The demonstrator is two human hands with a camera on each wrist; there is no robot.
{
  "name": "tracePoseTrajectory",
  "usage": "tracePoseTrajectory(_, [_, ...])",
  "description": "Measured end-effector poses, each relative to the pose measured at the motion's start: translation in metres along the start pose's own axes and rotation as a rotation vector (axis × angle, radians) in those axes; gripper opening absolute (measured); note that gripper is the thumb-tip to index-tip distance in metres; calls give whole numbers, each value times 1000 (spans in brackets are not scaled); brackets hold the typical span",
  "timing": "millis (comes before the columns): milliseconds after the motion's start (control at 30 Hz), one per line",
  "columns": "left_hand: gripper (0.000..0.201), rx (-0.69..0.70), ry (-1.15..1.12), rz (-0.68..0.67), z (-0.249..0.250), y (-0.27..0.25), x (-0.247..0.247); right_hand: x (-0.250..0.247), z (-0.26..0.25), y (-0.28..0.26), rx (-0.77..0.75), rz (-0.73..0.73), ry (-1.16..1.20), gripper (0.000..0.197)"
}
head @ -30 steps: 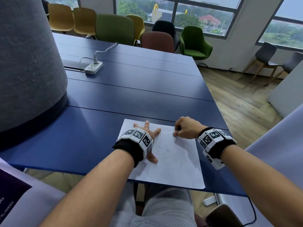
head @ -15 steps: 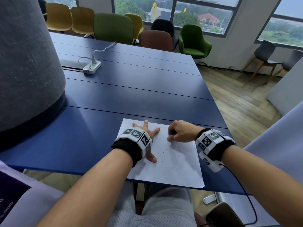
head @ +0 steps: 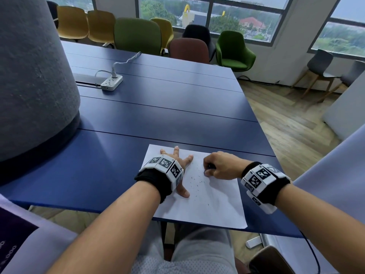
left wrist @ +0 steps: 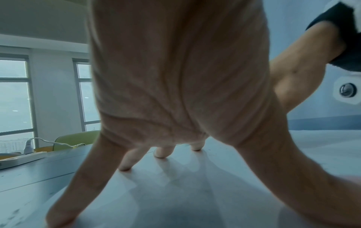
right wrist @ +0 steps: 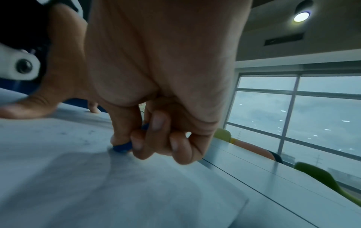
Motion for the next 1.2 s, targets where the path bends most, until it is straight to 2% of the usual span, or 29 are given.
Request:
tracePoseTrajectory(67, [135, -1, 0, 2, -1, 0, 0, -1, -6, 0, -19, -28, -5, 6])
tracePoseTrajectory(233, [134, 1, 0, 0, 0, -2, -1, -6, -3, 3, 12, 73, -12, 6])
tracePoseTrajectory(367, [134, -2, -11, -8, 0, -1, 0, 2, -10, -4, -34, -79, 5, 7])
tracePoseTrajectory(400, [134, 0, -17, -6, 0, -1, 0, 0, -12, -3, -30, -80, -6, 8])
tracePoseTrajectory(533, [133, 9, -26, -2, 0, -3, 0, -6, -11, 1, -6, 41, -57, 6])
tracePoseTrajectory(667, [133, 2, -21, 0, -1, -4, -1, 6, -20, -10, -84, -148, -14, 10])
tracePoseTrajectory(700, [133, 3, -22, 3, -2, -3, -1, 5, -22, -11, -83, -149, -32, 10])
tracePoseTrajectory(800, [134, 8, -21, 3, -1, -2, 0, -6, -19, -5, -32, 23, -107, 10])
tracePoseTrajectory(867, [133, 9, -22, 4, -1, -3, 0, -4, -17, -6, -27, 57, -101, 10])
tracePoseTrajectory(1000, [132, 7, -18, 6, -1, -5, -1, 10, -24, -17, -81, -159, -17, 12])
tracePoseTrajectory(1033, [132, 9, -18, 7, -1, -4, -2, 7, -24, -16, -73, -155, -28, 13])
tracePoseTrajectory(1133, [133, 10, -23, 5, -1, -4, -1, -5, -22, -8, -42, -18, -84, 12])
tracePoseTrajectory(1200, [133, 12, -22, 7, -1, -4, 0, -2, -23, -10, -60, -4, -91, 10])
Point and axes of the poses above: each hand's wrist, its own y-axis towards the middle knuckle, its own x-axis out of the palm, z = x × y, the point moved 4 cm from there along y, towards the middle knuckle, and after that the axes turned 7 degrees about -x, right-handed, at the moved point
